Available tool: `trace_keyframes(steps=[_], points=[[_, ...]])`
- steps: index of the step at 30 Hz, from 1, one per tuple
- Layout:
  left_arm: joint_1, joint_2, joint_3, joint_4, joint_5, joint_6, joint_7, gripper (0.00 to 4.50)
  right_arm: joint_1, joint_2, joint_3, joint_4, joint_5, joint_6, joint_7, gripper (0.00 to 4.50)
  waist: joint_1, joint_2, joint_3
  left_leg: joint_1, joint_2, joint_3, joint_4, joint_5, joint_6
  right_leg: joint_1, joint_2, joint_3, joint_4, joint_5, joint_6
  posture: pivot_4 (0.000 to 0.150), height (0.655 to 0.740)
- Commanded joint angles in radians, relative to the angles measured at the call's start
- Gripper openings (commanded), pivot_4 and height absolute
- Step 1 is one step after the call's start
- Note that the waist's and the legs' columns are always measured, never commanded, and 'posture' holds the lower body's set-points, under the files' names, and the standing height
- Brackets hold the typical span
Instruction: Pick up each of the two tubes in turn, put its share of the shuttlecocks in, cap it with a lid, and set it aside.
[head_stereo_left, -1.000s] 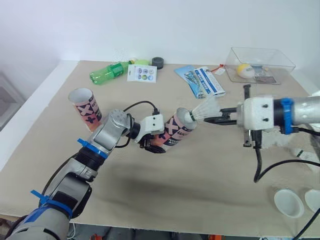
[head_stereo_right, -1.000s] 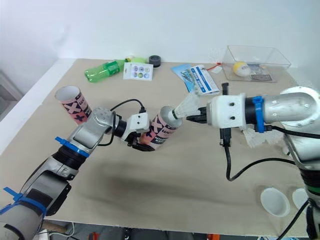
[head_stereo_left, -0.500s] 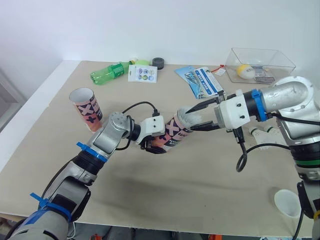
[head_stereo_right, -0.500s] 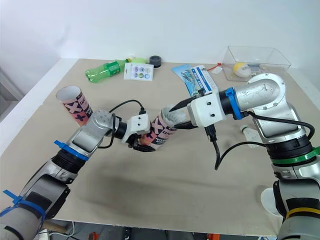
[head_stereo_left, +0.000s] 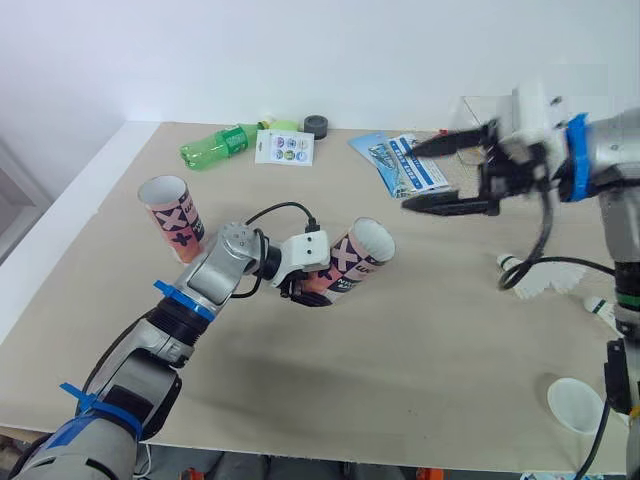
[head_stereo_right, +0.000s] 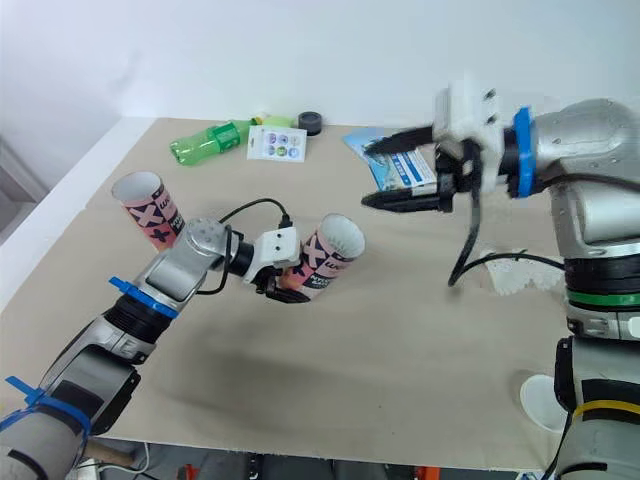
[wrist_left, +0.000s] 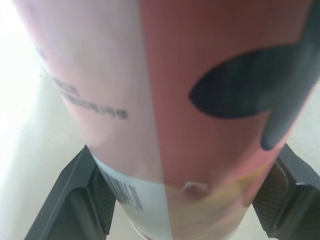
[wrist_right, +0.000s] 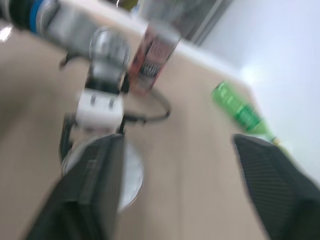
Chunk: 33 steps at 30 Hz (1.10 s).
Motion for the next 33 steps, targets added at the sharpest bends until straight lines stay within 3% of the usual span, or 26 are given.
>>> trace_keyframes(steps=[1,2,5,24,33], points=[[-0.013,-0.019,-0.037,0.016,0.013,-0.008,-0.005,3.00,-0.043,0.039,0.102,-0.018,-0.103,-0.090,0.066,1.70,-0.002,0.000,0.000,0.000,0.000,0.000,0.000,0.000,0.000,0.000,0.000,0.000,0.000,0.000,0.000,0.150,0.7400],[-0.015,-0.021,-0.037,0.018,0.013,-0.009,-0.005,3.00,-0.052,0.048,0.122,0.001,-0.129,-0.113,0.077,1.50,-0.001,0.000,0.000,0.000,0.000,0.000,0.000,0.000,0.000,0.000,0.000,0.000,0.000,0.000,0.000,0.150,0.7400],[-0.019,-0.025,-0.037,0.018,0.012,-0.009,-0.006,3.00,-0.075,0.069,0.176,0.063,-0.203,-0.183,0.114,0.04,0.003,0.000,0.000,-0.001,-0.001,0.000,0.001,0.000,0.000,0.000,0.000,0.000,0.000,0.000,0.001,0.150,0.7400],[-0.013,-0.039,-0.032,-0.002,0.000,0.008,0.000,3.00,-0.252,0.284,0.378,0.358,-0.403,-0.461,0.172,0.04,0.001,0.001,0.000,-0.001,0.000,-0.002,0.002,0.001,0.000,0.000,0.000,-0.002,0.001,0.002,-0.001,0.150,0.7400],[0.007,-0.034,-0.031,-0.017,-0.003,0.019,0.007,3.00,-0.321,0.222,0.382,0.321,-0.236,-0.405,0.172,0.04,-0.004,0.001,0.001,-0.001,0.000,-0.002,0.001,0.002,0.000,0.000,0.001,-0.002,0.001,0.003,0.000,0.150,0.7400]])
